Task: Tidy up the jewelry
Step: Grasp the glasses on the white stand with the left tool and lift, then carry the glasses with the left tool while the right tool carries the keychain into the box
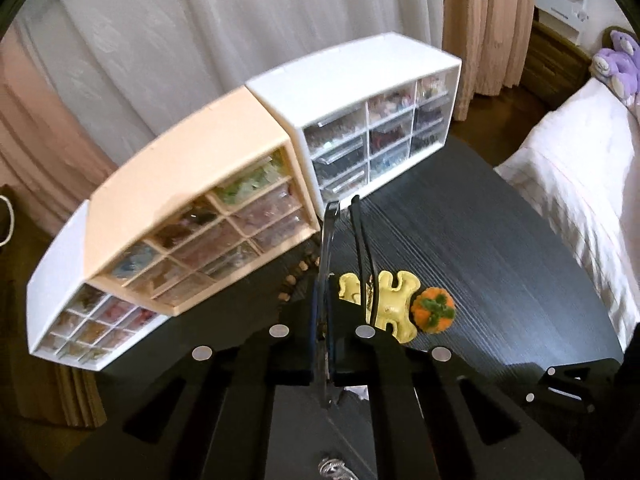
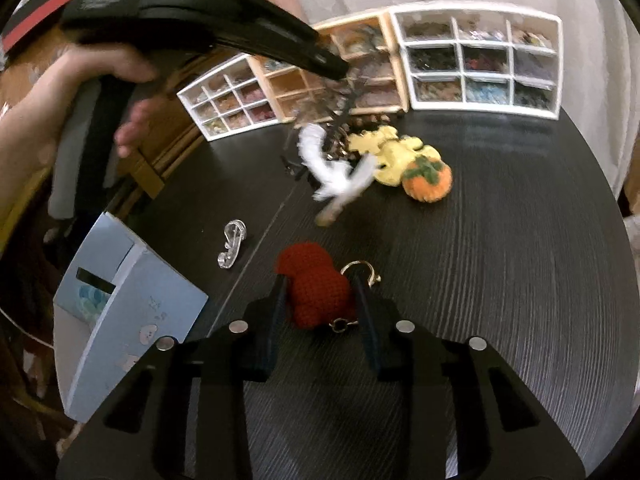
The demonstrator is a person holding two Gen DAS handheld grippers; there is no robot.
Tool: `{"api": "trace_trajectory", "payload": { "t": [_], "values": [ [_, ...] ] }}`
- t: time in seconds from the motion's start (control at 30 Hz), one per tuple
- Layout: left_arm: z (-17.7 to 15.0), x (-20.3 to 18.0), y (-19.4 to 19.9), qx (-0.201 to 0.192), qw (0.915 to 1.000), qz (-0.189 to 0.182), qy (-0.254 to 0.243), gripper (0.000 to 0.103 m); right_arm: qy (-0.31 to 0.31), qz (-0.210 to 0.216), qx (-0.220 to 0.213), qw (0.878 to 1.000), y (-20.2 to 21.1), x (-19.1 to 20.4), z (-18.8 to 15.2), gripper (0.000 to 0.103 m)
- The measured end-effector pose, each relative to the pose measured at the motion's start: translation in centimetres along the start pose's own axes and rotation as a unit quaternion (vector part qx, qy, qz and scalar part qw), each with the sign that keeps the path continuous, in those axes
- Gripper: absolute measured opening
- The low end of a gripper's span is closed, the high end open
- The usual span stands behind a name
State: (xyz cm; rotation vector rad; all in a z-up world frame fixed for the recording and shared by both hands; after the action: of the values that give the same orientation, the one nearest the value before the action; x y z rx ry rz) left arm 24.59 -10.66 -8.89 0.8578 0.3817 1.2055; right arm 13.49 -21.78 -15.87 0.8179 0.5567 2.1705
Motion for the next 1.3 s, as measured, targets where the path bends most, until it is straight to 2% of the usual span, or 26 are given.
{"api": "trace_trajectory", "payload": {
  "t": [0.27, 0.5, 0.83, 0.93, 1.0, 1.1, 1.13, 1.3],
  "values": [
    [0.2, 0.7, 2.6, -0.028, 0.9995, 0.008, 0.014, 0.005, -0.011, -0.006, -0.006, 1.0, 1.1, 0.3, 0.0, 0.033],
    [0.2, 1.5, 4.1, -0.046, 0.9985, 0.013, 0.027, 0.005, 0.002, -0.015, -0.021, 1.0, 2.7, 1.0, 0.7, 0.033],
    [0.0, 3.3, 8.2, -0.089, 0.9939, 0.026, 0.06, 0.005, 0.007, -0.016, -0.036, 0.999, 3.8, 2.5, 1.5, 0.033],
    [-0.9, 2.8, 8.3, -0.081, 0.9951, 0.018, 0.054, 0.005, 0.005, -0.011, -0.035, 0.999, 3.9, 2.9, 1.4, 0.033],
    [-1.6, 2.7, 8.3, -0.083, 0.9949, 0.03, 0.05, 0.005, 0.011, -0.011, -0.035, 0.999, 3.9, 3.2, 1.3, 0.033],
    [-2.5, 4.5, 9.1, -0.102, 0.9875, 0.025, 0.118, 0.005, 0.015, -0.013, -0.034, 0.999, 4.0, 3.4, 1.2, 0.033],
    [-2.7, 4.5, 9.3, -0.103, 0.9871, 0.02, 0.121, 0.005, 0.015, -0.014, -0.034, 0.999, 4.1, 3.4, 1.2, 0.033],
    [-2.8, 3.2, 11.1, -0.119, 0.9897, 0.05, 0.061, 0.005, 0.009, -0.016, -0.038, 0.999, 4.4, 3.3, 1.3, 0.033]
  ]
}}
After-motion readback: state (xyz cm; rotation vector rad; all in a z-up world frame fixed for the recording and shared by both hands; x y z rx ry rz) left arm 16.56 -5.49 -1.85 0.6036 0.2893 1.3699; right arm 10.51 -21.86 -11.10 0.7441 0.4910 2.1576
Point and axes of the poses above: each gripper's, at about its wrist camera, not at the fingertips, and y roughly against the way its jaws point, x to its left, z to its top, the point moved 1 cm from there along -y, roughly the way its jaws point, and after that the axes turned 10 degrees about -x, right-handed, at the moved point
